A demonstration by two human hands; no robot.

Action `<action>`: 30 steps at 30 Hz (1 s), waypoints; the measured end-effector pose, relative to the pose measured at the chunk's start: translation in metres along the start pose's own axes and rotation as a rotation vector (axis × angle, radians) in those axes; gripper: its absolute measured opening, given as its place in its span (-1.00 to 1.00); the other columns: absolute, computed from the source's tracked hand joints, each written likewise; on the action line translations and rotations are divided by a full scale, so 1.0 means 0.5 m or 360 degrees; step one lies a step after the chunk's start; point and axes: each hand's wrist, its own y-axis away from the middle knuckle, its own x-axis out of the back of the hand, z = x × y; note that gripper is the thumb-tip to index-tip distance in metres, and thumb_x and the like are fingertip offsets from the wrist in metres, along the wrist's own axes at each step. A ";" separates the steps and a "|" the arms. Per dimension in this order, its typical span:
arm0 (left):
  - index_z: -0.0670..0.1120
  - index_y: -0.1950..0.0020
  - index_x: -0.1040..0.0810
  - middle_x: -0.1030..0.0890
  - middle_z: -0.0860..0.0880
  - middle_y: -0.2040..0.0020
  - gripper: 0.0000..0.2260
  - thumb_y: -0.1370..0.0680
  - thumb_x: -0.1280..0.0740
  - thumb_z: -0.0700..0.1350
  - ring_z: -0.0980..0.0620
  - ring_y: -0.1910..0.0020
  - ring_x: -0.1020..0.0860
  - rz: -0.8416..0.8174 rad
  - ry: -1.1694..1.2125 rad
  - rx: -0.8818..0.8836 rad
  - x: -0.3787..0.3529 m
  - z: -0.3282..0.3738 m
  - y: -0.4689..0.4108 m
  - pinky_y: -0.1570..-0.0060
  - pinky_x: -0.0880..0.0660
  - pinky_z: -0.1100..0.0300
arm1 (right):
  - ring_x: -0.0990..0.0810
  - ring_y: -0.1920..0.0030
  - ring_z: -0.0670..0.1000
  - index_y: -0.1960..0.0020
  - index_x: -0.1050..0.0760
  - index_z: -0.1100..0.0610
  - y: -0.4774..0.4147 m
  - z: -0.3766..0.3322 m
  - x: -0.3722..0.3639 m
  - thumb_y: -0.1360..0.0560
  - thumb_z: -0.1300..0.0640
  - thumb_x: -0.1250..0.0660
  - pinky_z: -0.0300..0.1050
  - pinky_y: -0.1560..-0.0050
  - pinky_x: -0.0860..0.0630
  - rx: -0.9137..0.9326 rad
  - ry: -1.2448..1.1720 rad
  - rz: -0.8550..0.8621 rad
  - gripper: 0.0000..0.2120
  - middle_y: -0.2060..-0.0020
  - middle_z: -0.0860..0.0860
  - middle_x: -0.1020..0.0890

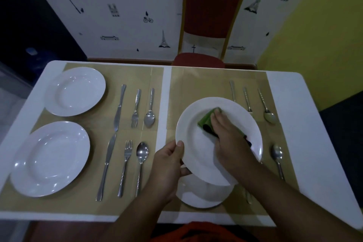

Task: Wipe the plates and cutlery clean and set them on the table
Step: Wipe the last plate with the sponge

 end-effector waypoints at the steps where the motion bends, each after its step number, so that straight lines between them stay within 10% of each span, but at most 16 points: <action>1: -0.06 -0.20 -0.64 -0.72 -0.15 -0.04 -0.76 -0.69 -0.21 -0.07 -0.17 -0.02 -0.70 -0.0020 -0.0020 -0.0018 -0.005 0.001 0.003 0.16 -0.65 0.00 | 0.07 -0.52 -0.12 -0.53 0.00 0.09 -0.007 -0.010 -0.005 -0.50 0.44 -0.09 -0.18 -0.49 0.10 -0.0034 -0.0081 0.0052 -0.34 -0.54 -0.05 -0.01; 10: -0.10 -0.10 -0.70 -0.71 -0.22 -0.07 -0.74 -0.67 -0.23 -0.07 -0.17 -0.04 -0.69 -0.0044 0.0165 0.0004 0.000 0.027 0.008 0.17 -0.65 0.04 | -0.09 -0.49 -0.17 -0.48 -0.18 0.01 0.062 0.009 -0.016 -0.47 0.31 -0.23 -0.12 -0.50 -0.06 0.0615 0.0006 -0.0286 -0.37 -0.47 -0.14 -0.20; 15: -0.13 -0.21 -0.65 -0.70 -0.20 -0.11 -0.74 -0.67 -0.23 -0.06 -0.18 -0.10 -0.67 -0.0104 0.0072 -0.0016 -0.024 0.005 0.022 0.08 -0.65 -0.06 | 0.01 -0.51 -0.12 -0.50 -0.11 0.11 0.044 -0.012 -0.016 -0.55 0.31 -0.18 -0.16 -0.51 0.05 0.0295 -0.0150 0.0013 -0.44 -0.51 -0.05 -0.10; 22: -0.16 -0.14 -0.63 -0.72 -0.21 -0.04 -0.77 -0.68 -0.20 -0.11 -0.13 0.01 -0.71 0.0093 0.0309 0.0037 -0.012 0.017 0.008 0.19 -0.68 0.00 | -0.12 -0.45 -0.25 -0.45 -0.24 -0.01 0.104 0.019 -0.016 -0.46 0.35 -0.21 -0.35 -0.45 0.01 0.0627 -0.0072 -0.0365 -0.38 -0.44 -0.19 -0.21; 30: -0.14 -0.12 -0.64 -0.73 -0.17 -0.01 -0.79 -0.68 -0.23 -0.11 -0.12 0.08 -0.72 0.0198 0.0233 0.0115 -0.004 -0.011 0.020 0.22 -0.66 0.02 | -0.08 -0.51 -0.05 -0.48 -0.16 0.09 0.104 0.105 0.022 -0.49 0.31 -0.25 -0.15 -0.51 0.04 0.0264 0.0337 -0.0358 -0.39 -0.50 -0.04 -0.14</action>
